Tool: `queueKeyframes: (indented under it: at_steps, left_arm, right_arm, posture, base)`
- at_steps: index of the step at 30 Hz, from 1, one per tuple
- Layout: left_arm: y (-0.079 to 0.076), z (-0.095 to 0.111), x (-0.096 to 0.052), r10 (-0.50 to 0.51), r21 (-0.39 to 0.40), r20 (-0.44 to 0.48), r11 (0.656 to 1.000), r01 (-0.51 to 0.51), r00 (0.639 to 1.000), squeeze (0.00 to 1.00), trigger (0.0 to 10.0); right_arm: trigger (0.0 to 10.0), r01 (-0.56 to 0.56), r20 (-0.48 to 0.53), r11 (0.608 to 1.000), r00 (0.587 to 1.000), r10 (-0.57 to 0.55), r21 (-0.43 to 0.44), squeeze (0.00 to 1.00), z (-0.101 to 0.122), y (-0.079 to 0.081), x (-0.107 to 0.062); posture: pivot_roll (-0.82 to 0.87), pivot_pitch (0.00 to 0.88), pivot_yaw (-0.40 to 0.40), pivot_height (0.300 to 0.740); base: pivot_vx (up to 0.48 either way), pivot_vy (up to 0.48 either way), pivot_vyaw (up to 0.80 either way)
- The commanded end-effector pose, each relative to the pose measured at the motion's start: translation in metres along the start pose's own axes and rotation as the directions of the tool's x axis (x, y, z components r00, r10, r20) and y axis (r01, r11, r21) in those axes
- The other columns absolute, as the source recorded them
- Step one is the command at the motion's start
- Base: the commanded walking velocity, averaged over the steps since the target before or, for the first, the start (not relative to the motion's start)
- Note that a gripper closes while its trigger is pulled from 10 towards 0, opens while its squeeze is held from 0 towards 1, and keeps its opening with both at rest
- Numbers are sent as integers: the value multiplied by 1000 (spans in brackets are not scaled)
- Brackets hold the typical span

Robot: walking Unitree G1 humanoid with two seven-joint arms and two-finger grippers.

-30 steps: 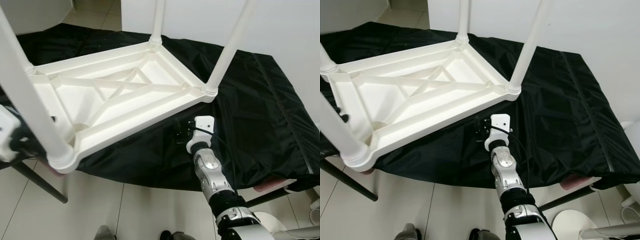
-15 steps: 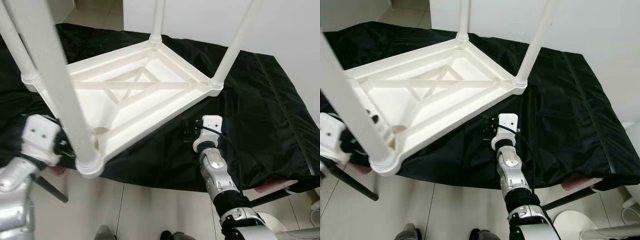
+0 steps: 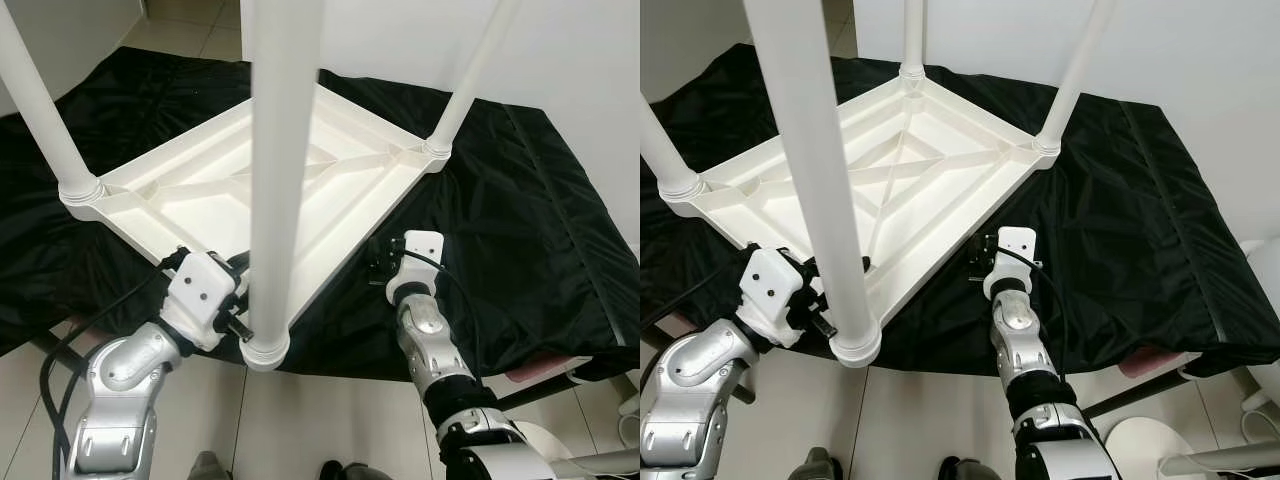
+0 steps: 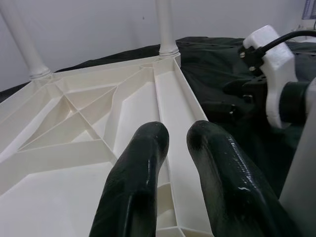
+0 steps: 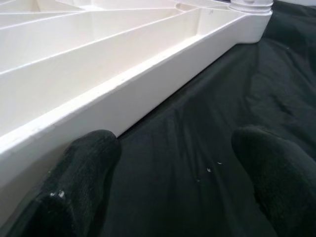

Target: Building children table

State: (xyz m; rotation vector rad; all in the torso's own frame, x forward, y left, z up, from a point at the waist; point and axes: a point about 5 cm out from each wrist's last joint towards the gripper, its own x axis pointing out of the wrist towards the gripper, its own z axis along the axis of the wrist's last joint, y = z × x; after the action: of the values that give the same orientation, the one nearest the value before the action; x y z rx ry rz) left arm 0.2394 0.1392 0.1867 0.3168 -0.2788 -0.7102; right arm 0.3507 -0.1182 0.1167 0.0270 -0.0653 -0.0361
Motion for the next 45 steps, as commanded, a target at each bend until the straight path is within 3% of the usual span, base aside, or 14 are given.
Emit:
queueKeyframes:
  at_steps: [1,7,13,20,23,25,29,34,36,38,45]
  left_arm:
    - [-4,3,3,35,-20,17,999,-34,999,0,10000]
    - [-13,12,8,-44,-34,53,998,46,998,0,10000]
    - [-31,20,6,-165,-111,56,979,171,985,0,10000]
    - [-39,25,7,-207,-116,54,970,212,977,0,10000]
    - [-37,25,10,-180,-104,46,977,184,982,0,10000]
    - [-34,22,12,-158,-82,20,984,160,987,0,10000]
    - [-31,21,12,-139,-72,2,988,139,990,0,10000]
    - [1,6,4,-4,-24,-77,1000,2,997,0,10000]
    - [1,6,4,-4,-24,-77,1000,2,997,0,10000]
    - [13,1,-4,-14,0,-82,1000,14,997,0,10000]
    - [18,-1,-10,-89,17,-77,996,91,993,0,10000]
  right_arm:
    - [10000,-6,-49,1000,999,6,2,0,-7,3,1]
    - [10000,-39,-67,999,997,40,18,0,-6,11,7]
    - [10000,-171,-4,985,985,171,25,0,21,19,28]
    - [10000,-292,9,956,956,292,17,0,32,24,36]
    - [10000,-260,-1,965,965,260,-31,0,35,18,41]
    - [10000,-166,12,986,986,167,-23,0,38,4,44]
    - [10000,-138,28,990,990,138,-10,0,39,-2,44]
    - [10000,-98,136,995,986,94,19,0,30,-29,25]
    - [10000,-98,136,995,986,94,19,0,30,-29,25]
    - [10000,-136,188,990,974,128,29,0,26,-35,9]
    - [10000,-203,226,979,955,190,35,0,25,-36,-9]
  posture:
    - [184,137,-76,740]
    - [183,141,-72,740]
    - [190,158,-64,740]
    - [196,171,-69,740]
    - [191,174,-66,740]
    - [193,174,-70,740]
    - [195,178,-75,740]
    - [175,182,-73,740]
    - [175,182,-73,740]
    - [157,181,-63,740]
    - [134,178,-57,740]
  base:
    - [0,0,0]
    - [0,0,0]
    - [0,0,0]
    - [0,0,0]
    - [0,0,0]
    - [0,0,0]
    - [0,0,0]
    - [0,0,0]
    - [0,0,0]
    - [0,0,0]
    - [0,0,0]
